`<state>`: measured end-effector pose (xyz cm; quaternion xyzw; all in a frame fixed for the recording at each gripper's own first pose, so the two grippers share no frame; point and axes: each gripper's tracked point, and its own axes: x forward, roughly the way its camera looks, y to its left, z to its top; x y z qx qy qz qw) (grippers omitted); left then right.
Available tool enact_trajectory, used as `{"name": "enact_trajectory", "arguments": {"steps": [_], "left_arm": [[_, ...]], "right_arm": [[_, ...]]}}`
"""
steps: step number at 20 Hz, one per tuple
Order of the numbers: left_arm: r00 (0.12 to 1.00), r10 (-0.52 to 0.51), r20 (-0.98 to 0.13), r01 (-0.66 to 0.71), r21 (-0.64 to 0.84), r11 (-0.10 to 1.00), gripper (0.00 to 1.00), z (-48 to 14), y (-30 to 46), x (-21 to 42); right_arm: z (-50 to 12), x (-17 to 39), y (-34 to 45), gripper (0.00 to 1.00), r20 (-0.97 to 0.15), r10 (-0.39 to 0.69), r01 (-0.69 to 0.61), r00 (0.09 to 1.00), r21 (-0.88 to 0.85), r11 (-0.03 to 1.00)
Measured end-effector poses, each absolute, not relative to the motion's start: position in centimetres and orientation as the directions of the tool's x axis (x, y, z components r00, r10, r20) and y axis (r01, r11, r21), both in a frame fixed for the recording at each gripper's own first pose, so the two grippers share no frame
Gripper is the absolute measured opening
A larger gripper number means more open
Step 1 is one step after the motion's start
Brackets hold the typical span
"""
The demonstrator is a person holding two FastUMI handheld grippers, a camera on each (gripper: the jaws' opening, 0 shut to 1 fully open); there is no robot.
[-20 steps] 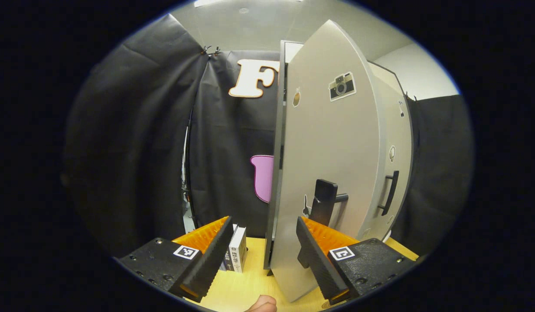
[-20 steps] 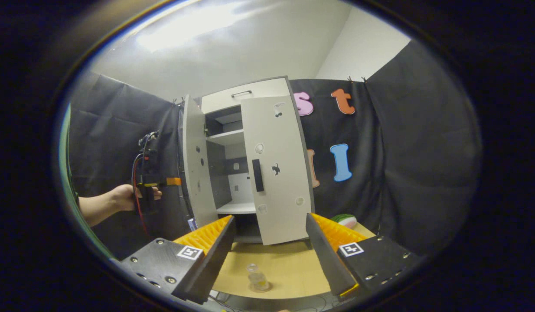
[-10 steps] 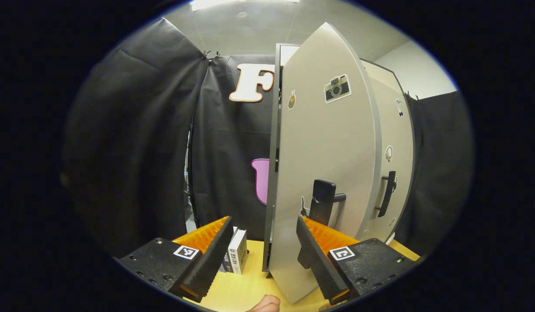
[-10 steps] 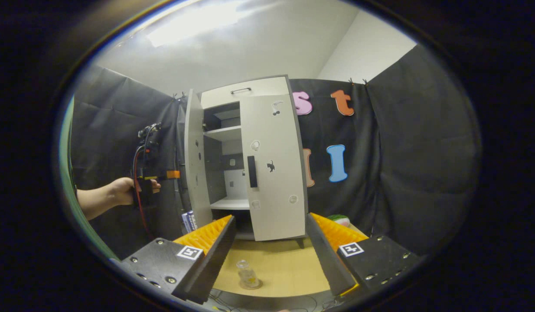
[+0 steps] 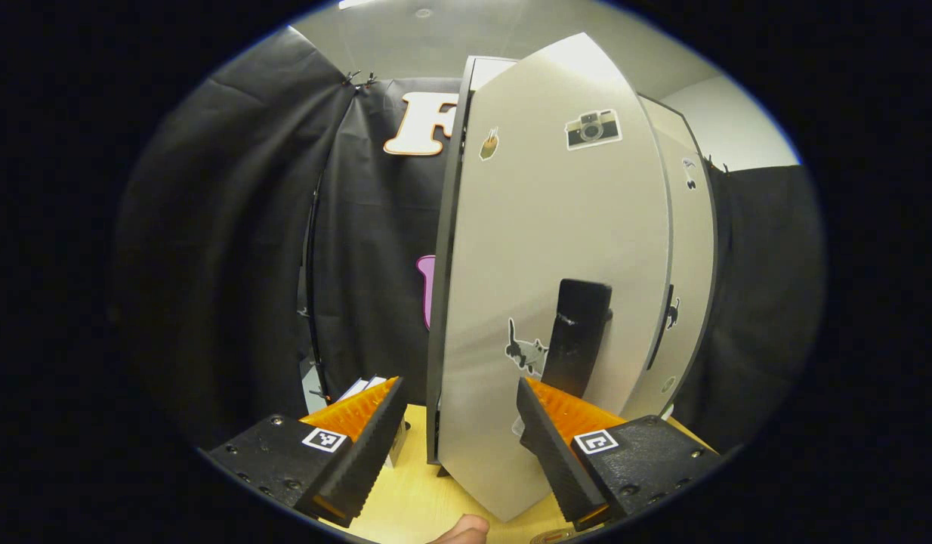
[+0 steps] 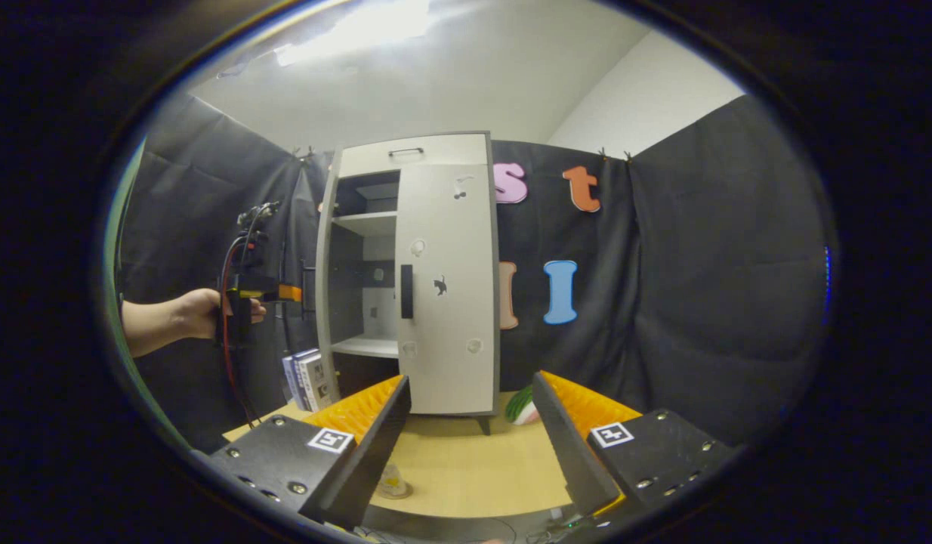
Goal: Grasp the bottle in the cabinet with the left hand and place it on the coaster, then close the right door with the right hand and the left door with the left hand.
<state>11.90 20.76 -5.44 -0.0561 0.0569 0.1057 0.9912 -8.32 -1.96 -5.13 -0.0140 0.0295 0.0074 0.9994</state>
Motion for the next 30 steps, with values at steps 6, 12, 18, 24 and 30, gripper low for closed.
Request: {"name": "enact_trajectory", "arguments": {"steps": [6,12,18,24,30], "left_arm": [[0.983,0.14,-0.12,-0.161,-0.185,0.969,0.95,-5.4,16.9,15.2],[0.989,0.096,-0.109,-0.117,-0.212,0.97,0.95,-4.3,13.1,17.1],[0.994,0.049,-0.097,-0.059,-0.103,0.993,0.96,-3.2,11.0,15.8],[0.997,-0.001,-0.074,0.0,-0.009,1.0,0.96,-3.7,10.3,12.7],[0.997,0.044,-0.063,-0.044,0.014,0.999,0.96,-4.3,10.5,8.3]], "right_arm": [[-3.9,-8.3,-2.6,0.99,-0.032,-0.032,0.033,0.999,0.023,0.999],[2.9,-3.5,-4.4,0.98,0.019,-0.074,0.074,0.997,-0.014,0.997],[5.1,1.6,-4.3,0.98,0.049,-0.125,0.125,0.991,-0.007,0.992],[3.0,4.4,-1.9,0.98,0.022,-0.123,0.123,0.992,-0.012,0.992],[2.3,4.8,1.3,0.98,0.01,-0.031,0.031,0.999,0.023,0.999]]}}
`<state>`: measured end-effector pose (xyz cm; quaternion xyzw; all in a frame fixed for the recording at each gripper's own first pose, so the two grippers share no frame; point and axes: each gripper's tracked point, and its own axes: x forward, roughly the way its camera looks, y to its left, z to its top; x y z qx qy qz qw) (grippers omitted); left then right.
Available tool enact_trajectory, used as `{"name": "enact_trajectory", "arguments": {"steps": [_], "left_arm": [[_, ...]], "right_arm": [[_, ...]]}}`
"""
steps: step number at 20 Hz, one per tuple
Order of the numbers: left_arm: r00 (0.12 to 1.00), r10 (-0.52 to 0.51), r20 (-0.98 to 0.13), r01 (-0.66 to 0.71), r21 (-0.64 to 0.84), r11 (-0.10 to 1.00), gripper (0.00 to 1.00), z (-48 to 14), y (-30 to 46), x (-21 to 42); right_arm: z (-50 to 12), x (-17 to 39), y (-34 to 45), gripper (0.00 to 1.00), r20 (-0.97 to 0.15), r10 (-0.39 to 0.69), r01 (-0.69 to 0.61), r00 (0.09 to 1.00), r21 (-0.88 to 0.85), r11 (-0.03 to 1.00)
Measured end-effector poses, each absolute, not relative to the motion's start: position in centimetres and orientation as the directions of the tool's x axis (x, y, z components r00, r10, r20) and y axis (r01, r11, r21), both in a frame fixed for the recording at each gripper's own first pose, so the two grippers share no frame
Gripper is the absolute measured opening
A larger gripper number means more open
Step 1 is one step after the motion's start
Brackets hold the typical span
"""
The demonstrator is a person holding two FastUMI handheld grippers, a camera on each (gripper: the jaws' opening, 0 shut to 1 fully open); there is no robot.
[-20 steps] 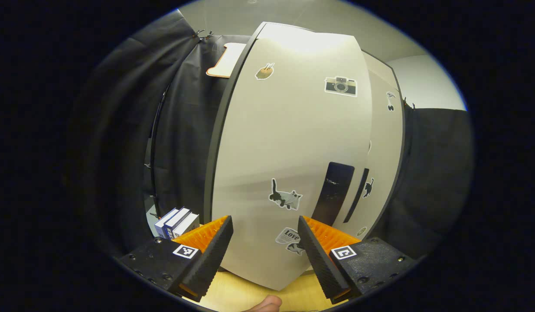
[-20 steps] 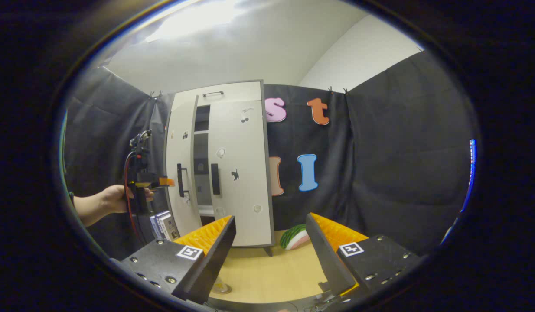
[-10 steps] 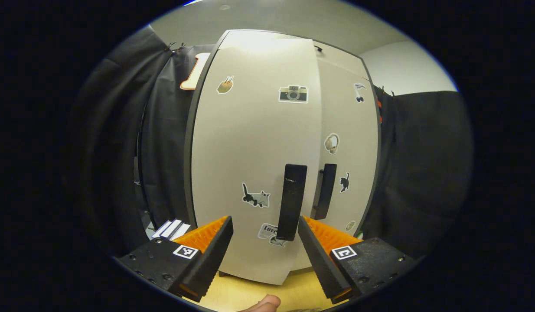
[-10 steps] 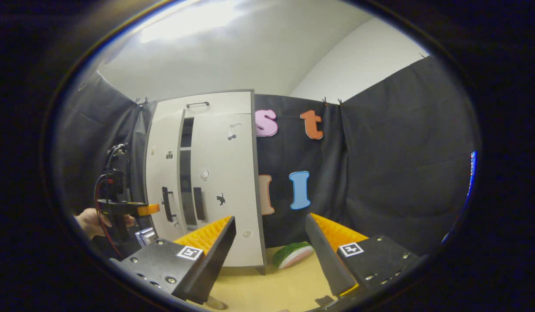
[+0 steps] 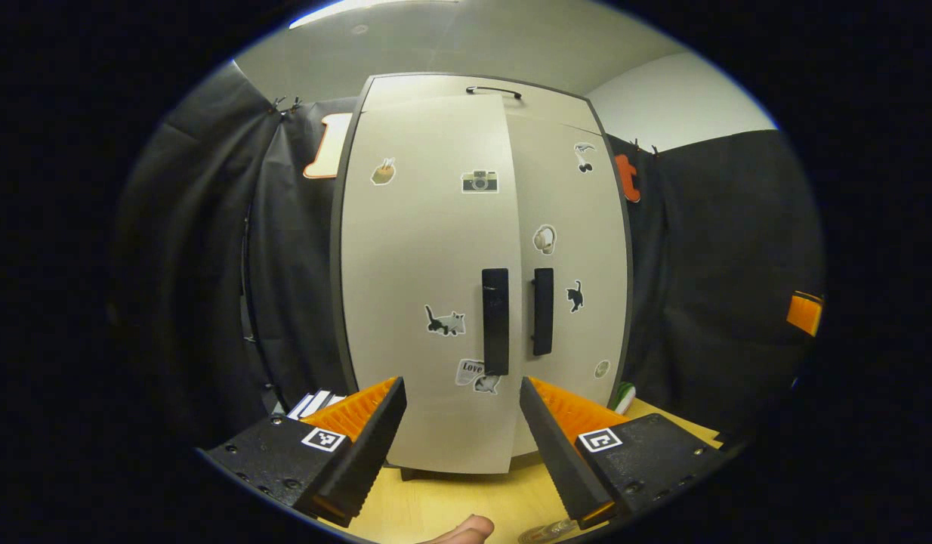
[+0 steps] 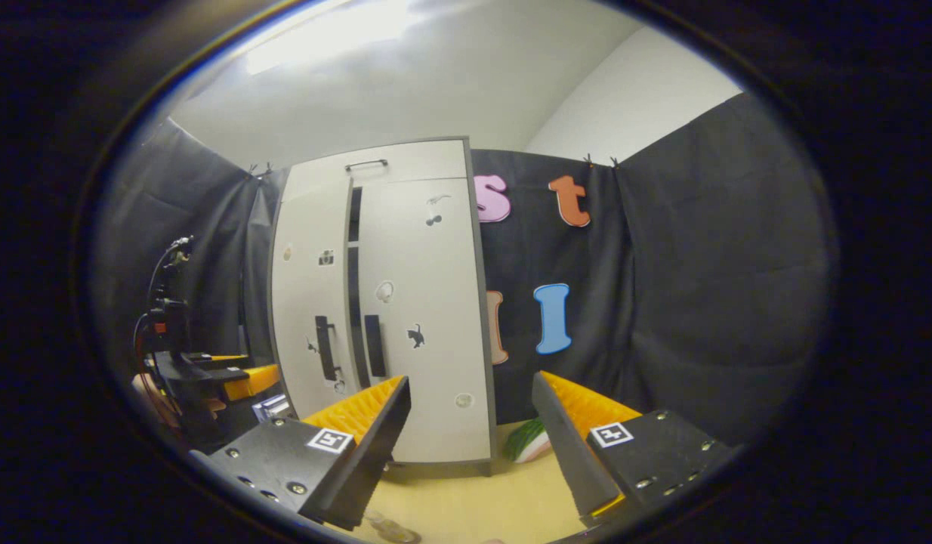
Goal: Grasp the bottle in the cabinet with the left hand and place it on the coaster, then close the right door with the right hand and the left door with the left hand.
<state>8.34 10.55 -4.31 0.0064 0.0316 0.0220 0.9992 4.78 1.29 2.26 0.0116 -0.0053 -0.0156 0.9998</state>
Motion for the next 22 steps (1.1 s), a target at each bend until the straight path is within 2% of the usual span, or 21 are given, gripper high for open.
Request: {"name": "enact_trajectory", "arguments": {"steps": [1,3,9,13,14,15,16,18,19,20,22], "left_arm": [[0.997,0.056,-0.059,-0.056,0.008,0.998,0.92,-4.4,10.6,7.4],[0.994,0.08,-0.071,-0.081,-0.011,0.997,0.96,-4.9,10.6,5.0],[0.98,0.155,-0.123,-0.159,-0.024,0.987,0.96,-6.2,10.4,-2.4],[0.98,0.192,-0.059,-0.19,0.028,0.981,0.94,-4.7,9.3,-5.8],[0.979,0.198,-0.042,-0.196,0.035,0.98,0.97,-4.2,8.8,-6.5],[0.979,0.205,-0.022,-0.204,0.041,0.978,0.97,-3.6,8.5,-7.0],[0.978,0.207,-0.016,-0.206,0.049,0.977,0.97,-3.4,8.1,-7.5],[0.979,0.205,-0.008,-0.204,0.061,0.977,0.97,-3.1,7.1,-8.2],[0.978,0.21,-0.003,-0.21,0.057,0.976,0.97,-2.9,7.0,-8.5],[0.98,0.199,-0.002,-0.198,0.047,0.979,0.97,-2.8,6.5,-8.4],[0.984,0.177,-0.002,-0.177,0.019,0.984,0.98,-2.6,6.0,-8.0]], "right_arm": [[2.1,4.3,1.7,0.98,0.013,-0.007,0.006,1.0,0.024,1.0],[1.6,3.2,2.0,0.98,0.005,0.033,-0.033,0.999,0.032,0.999],[1.0,-1.5,0.8,0.98,-0.021,0.102,-0.101,0.995,0.066,0.993],[0.8,-5.1,-0.8,0.98,0.005,0.154,-0.154,0.988,0.047,0.987],[0.4,-5.6,-1.3,0.98,-0.001,0.148,-0.148,0.989,0.061,0.987],[-0.4,-6.2,-1.7,0.94,-0.015,0.149,-0.148,0.989,0.074,0.986],[-0.9,-6.6,-2.0,0.98,-0.026,0.146,-0.143,0.989,0.086,0.986],[-1.0,-7.6,-2.1,0.99,-0.021,0.154,-0.151,0.988,0.106,0.983],[-0.8,-8.0,-1.6,0.94,-0.02,0.176,-0.173,0.984,0.113,0.978],[-0.7,-8.3,-1.4,0.98,-0.024,0.193,-0.189,0.981,0.108,0.976],[0.2,-8.6,-2.0,0.98,-0.021,0.185,-0.183,0.982,0.083,0.98]]}}
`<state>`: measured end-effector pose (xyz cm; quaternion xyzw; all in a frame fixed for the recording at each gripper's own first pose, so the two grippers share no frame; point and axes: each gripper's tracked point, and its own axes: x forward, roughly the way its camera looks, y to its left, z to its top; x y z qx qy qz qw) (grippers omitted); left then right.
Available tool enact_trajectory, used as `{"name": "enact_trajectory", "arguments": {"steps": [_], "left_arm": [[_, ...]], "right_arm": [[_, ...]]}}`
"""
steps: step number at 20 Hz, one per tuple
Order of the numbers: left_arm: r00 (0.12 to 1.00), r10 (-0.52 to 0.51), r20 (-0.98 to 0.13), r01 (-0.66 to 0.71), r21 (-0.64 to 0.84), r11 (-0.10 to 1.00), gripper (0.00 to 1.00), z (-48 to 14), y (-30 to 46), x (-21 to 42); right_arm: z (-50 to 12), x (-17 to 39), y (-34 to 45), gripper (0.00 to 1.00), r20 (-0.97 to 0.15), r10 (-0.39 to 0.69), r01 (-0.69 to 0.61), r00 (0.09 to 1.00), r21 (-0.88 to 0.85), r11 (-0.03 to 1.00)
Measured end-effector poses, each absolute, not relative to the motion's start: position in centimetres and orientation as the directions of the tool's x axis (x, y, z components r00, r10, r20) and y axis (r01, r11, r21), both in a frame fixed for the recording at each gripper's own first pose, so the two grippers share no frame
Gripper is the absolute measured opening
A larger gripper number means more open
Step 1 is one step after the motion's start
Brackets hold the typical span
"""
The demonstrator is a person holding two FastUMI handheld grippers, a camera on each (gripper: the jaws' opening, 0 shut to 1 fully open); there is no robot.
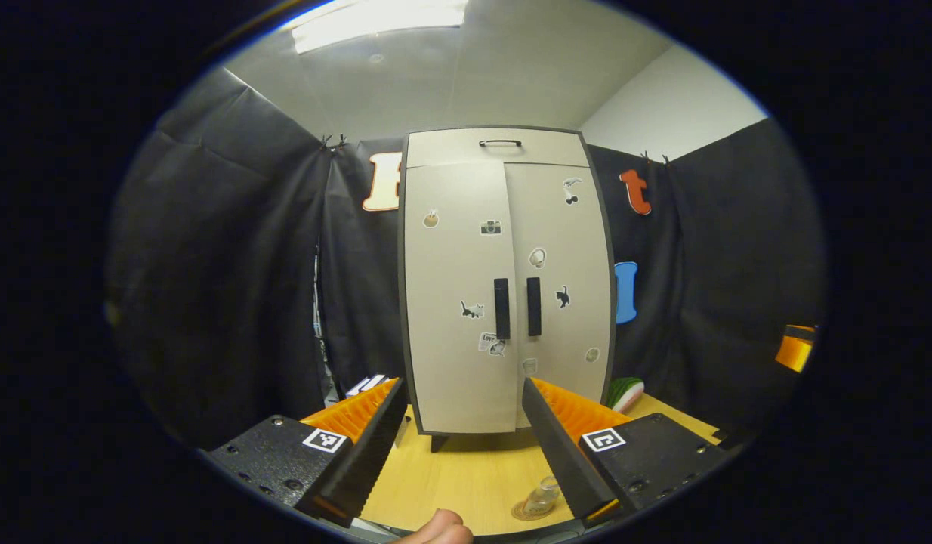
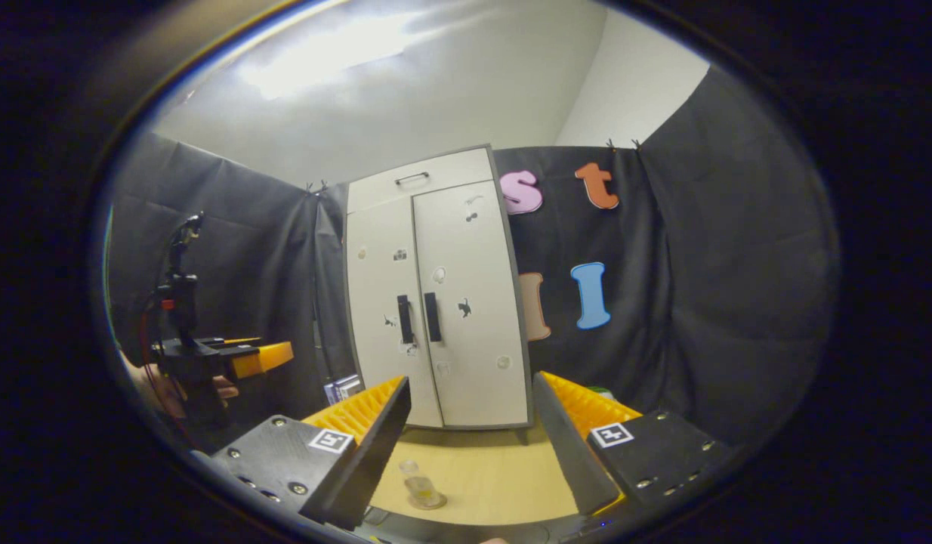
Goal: Grasp the bottle in the cabinet with the left hand and place it on the coaster, then close the right door with the right hand and the left door with the left hand.
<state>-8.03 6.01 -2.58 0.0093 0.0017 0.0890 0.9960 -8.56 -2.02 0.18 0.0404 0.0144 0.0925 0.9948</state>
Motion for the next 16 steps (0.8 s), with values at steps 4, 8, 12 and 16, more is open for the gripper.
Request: {"name": "enact_trajectory", "arguments": {"steps": [4,8,12,16], "left_arm": [[0.99,0.144,0.005,-0.144,0.049,0.988,0.98,-1.9,5.1,-6.5],[0.995,0.095,0.013,-0.096,0.034,0.995,0.97,-1.9,3.2,-4.7],[0.998,0.066,-0.012,-0.065,0.045,0.997,0.98,-2.5,2.2,-3.3],[0.999,0.043,-0.005,-0.042,0.052,0.998,0.96,-3.4,1.6,-2.6]], "right_arm": [[2.2,-7.6,-2.9,0.98,0.003,0.154,-0.154,0.988,0.072,0.985],[2.0,-6.4,-4.1,0.98,-0.004,0.095,-0.094,0.996,0.081,0.992],[2.0,-6.6,-3.9,0.98,0.011,0.096,-0.096,0.995,0.059,0.994],[2.1,-6.8,-4.2,0.98,0.01,0.076,-0.077,0.997,0.054,0.996]]}}
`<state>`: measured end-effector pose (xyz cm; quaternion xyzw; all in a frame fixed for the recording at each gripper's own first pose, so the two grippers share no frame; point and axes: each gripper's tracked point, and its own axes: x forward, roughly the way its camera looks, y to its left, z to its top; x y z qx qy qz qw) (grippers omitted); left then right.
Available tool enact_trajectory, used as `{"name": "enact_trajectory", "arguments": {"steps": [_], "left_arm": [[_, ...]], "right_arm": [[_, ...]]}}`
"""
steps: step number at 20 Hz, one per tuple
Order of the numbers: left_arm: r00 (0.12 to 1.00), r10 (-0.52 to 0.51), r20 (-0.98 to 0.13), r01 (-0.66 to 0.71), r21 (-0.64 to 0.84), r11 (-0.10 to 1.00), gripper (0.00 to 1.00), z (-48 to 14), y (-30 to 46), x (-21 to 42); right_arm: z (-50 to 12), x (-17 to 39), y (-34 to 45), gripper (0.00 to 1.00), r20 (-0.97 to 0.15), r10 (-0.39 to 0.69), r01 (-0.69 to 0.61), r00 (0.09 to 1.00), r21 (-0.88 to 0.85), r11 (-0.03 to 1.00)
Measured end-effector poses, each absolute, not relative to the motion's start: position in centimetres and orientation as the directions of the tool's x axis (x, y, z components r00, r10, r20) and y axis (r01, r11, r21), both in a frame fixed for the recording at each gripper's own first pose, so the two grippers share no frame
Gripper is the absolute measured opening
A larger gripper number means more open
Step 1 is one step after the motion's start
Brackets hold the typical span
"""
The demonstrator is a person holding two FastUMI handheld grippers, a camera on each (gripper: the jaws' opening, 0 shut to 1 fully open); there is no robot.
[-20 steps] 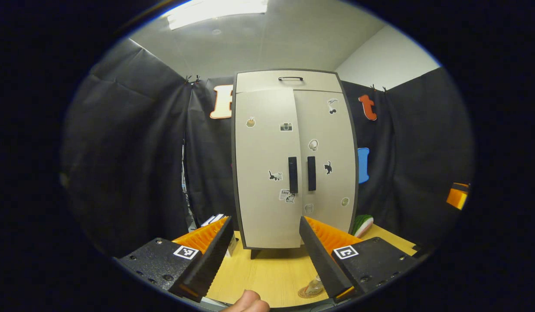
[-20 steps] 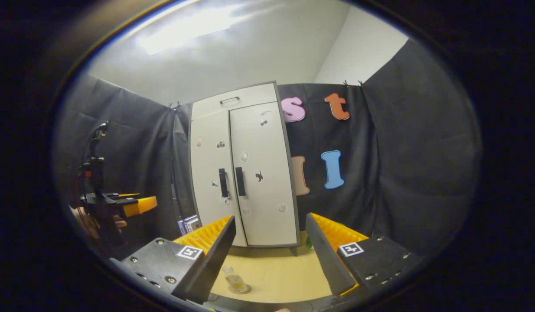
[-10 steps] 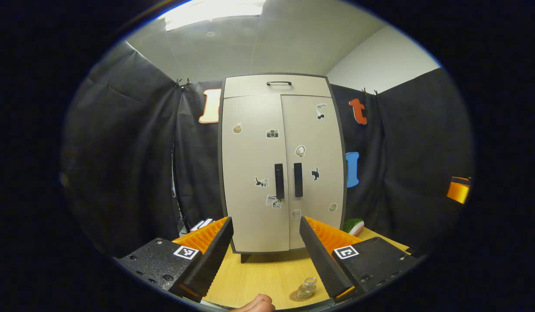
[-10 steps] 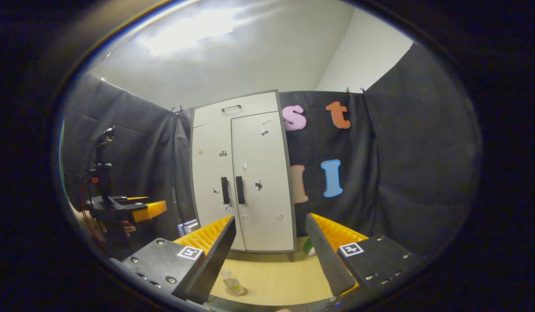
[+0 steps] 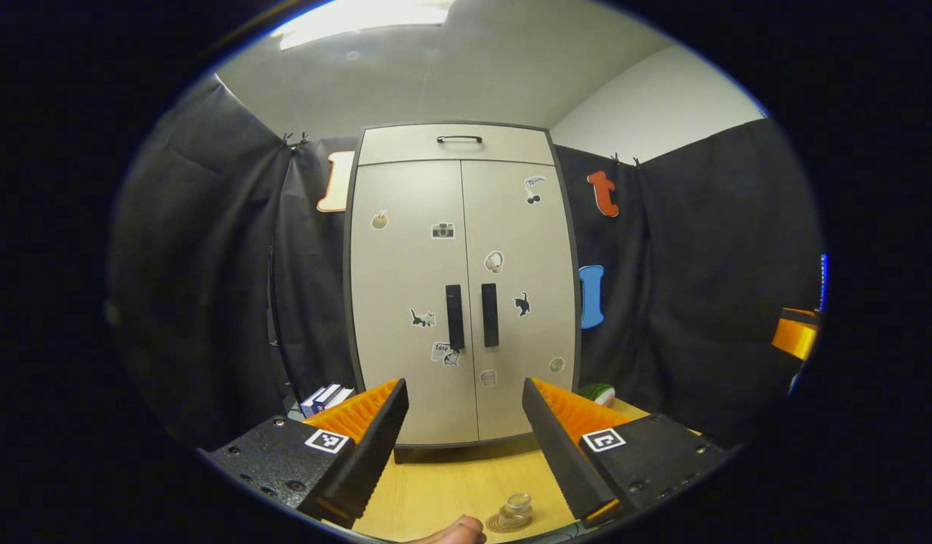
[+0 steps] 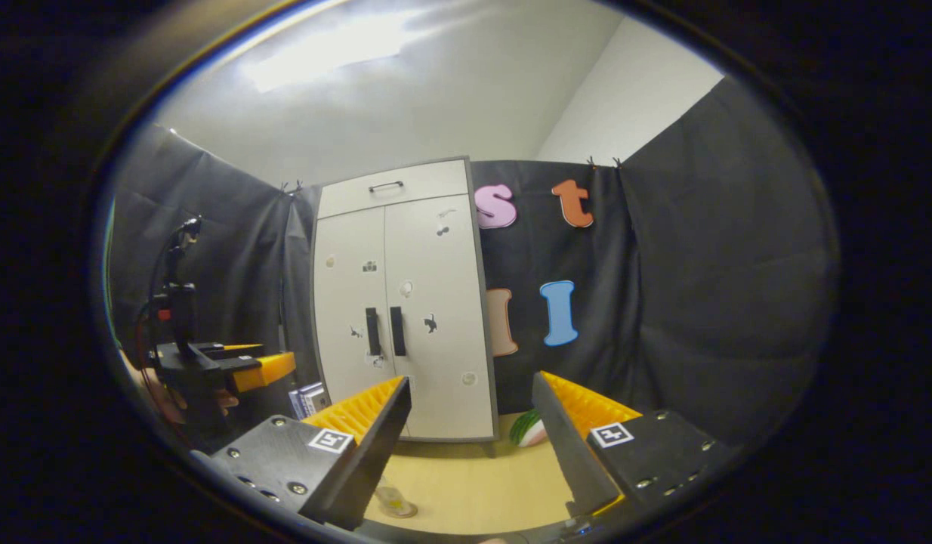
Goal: Grasp the bottle in the cabinet with the left hand and place it on the coaster, then close the right door with the right hand and the left door with the left hand.
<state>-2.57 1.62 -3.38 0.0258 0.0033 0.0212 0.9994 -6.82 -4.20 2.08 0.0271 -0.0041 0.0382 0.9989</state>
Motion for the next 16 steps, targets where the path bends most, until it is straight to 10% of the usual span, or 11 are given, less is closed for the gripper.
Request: {"name": "enact_trajectory", "arguments": {"steps": [16], "left_arm": [[0.998,-0.064,-0.023,0.065,0.027,0.998,0.96,-4.4,-1.4,-2.5]], "right_arm": [[5.3,-6.0,-3.0,0.98,0.069,0.034,-0.039,0.997,0.064,0.997]]}}
